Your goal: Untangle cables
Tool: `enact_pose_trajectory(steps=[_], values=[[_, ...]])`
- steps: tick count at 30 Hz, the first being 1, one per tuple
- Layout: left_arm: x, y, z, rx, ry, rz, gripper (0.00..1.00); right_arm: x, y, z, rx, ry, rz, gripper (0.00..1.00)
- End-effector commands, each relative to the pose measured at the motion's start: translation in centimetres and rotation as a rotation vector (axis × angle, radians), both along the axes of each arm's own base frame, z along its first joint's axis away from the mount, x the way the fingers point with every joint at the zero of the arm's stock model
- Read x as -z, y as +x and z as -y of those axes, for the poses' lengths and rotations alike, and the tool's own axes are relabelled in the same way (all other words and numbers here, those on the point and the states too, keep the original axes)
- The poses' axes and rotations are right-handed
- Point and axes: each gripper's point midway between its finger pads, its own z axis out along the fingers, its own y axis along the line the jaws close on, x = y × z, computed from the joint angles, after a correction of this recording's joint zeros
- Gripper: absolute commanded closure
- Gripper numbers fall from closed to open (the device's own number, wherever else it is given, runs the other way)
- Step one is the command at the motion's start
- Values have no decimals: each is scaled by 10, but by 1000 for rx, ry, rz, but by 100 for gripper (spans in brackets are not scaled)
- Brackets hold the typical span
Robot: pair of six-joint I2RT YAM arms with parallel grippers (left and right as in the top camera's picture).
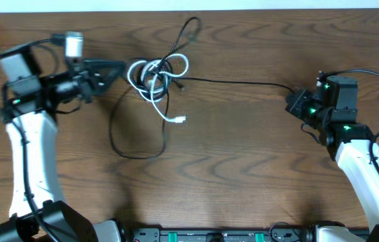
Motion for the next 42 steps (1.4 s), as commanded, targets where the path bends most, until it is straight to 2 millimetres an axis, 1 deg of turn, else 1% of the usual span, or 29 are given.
enact_pose_trajectory(steps=[1, 2, 3, 5, 7, 14, 17, 20, 23, 24, 25, 26, 28, 30, 31, 32, 34, 36, 38, 39, 42], values=[[-14, -4, -34, -83, -27, -1, 92, 1, 3, 34, 149, -56, -9, 99], [-14, -4, -46, -115, -33, -11, 92, 2, 3, 34, 149, -56, -9, 99], [-14, -4, -49, -126, -35, -14, 92, 1, 3, 34, 149, -56, -9, 99], [-13, -5, -63, -166, -41, -24, 93, 1, 3, 33, 158, -45, -10, 99], [-13, -5, -67, -177, -47, -34, 92, 1, 4, 33, 155, -42, -7, 99], [-12, -5, -62, -167, -48, -40, 92, -3, 6, 29, 139, -28, 11, 99], [-10, -5, -54, -148, -47, -52, 92, -3, 7, 28, 138, -28, 13, 99], [3, -4, -41, -143, -6, -72, 92, -4, 7, 27, 133, -24, 15, 99], [29, -7, -15, -113, 112, -89, 92, -5, 8, 26, 129, -22, 21, 99], [36, -9, -10, -104, 149, -92, 92, -5, 8, 25, 128, -22, 22, 99], [49, -11, 1, -84, 220, -107, 92, -5, 8, 25, 127, -22, 23, 99], [68, -15, 15, -53, 328, -127, 92, -6, 9, 25, 127, -22, 26, 99], [90, -21, 31, -8, 470, -146, 92, -6, 9, 25, 126, -21, 27, 99], [106, -24, 45, 30, 594, -153, 92, -7, 10, 23, 117, -11, 31, 99], [117, -26, 54, 49, 685, -149, 91, -8, 10, 22, 113, -8, 36, 99], [125, -26, 61, 61, 763, -140, 88, -9, 11, 20, 106, -1, 41, 99], [135, -26, 71, 77, 880, -115, 86, -10, 11, 18, 97, 7, 46, 99], [149, -24, 83, 93, 1020, -80, 79, -10, 11, 18, 97, 7, 46, 99], [160, -21, 92, 106, 1100, -60, 70, -10, 12, 18, 97, 7, 46, 99], [164, -20, 97, 115, 1118, -52, 66, -10, 11, 18, 97, 7, 46, 99], [174, -16, 112, 147, 1122, -35, 62, -10, 11, 18, 97, 7, 46, 99]])
